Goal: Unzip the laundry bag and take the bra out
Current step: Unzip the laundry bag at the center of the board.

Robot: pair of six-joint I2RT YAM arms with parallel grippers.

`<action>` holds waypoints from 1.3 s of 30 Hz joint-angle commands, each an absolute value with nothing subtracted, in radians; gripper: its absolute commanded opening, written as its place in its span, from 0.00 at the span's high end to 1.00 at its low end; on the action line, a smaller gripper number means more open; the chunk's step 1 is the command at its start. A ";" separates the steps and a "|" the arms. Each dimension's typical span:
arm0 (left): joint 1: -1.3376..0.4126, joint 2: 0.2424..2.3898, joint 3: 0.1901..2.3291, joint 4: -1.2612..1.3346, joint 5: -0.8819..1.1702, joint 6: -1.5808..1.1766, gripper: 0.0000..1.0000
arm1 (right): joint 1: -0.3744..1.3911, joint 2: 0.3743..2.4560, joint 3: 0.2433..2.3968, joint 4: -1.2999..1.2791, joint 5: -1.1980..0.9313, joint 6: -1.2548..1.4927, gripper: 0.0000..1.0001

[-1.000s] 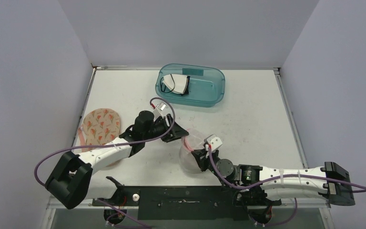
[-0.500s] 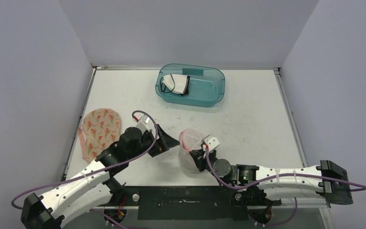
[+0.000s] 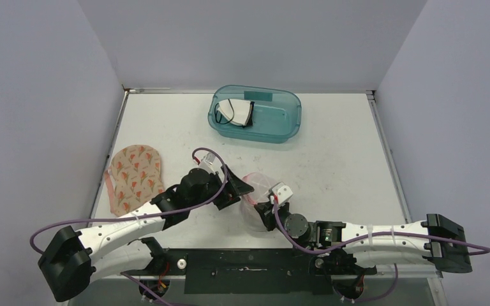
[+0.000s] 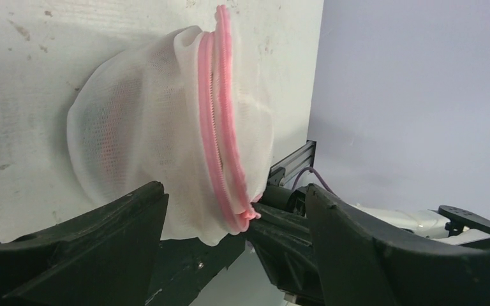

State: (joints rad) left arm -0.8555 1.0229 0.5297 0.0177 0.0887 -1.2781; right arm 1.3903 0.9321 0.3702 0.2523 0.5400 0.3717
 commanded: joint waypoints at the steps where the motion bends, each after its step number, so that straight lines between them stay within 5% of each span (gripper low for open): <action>1: -0.860 1.042 0.584 0.129 0.051 -1.312 0.25 | 1.401 0.923 0.358 0.291 0.539 0.383 0.95; 4: -0.860 1.072 0.589 0.141 0.055 -1.312 0.34 | 1.402 0.929 0.356 0.300 0.535 0.382 0.95; 17: -0.854 1.108 0.591 0.150 0.019 -1.286 1.00 | 1.418 0.875 0.389 0.223 0.557 0.360 0.95; 39: -0.680 0.983 0.562 0.161 0.167 -1.198 1.00 | 1.420 0.676 0.399 0.024 0.687 0.373 0.95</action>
State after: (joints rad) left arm -0.7208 0.9974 0.5468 0.0792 0.0902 -1.2343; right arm 1.4147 0.7120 0.3584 0.0303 0.6483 0.3882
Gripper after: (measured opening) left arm 0.024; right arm 0.062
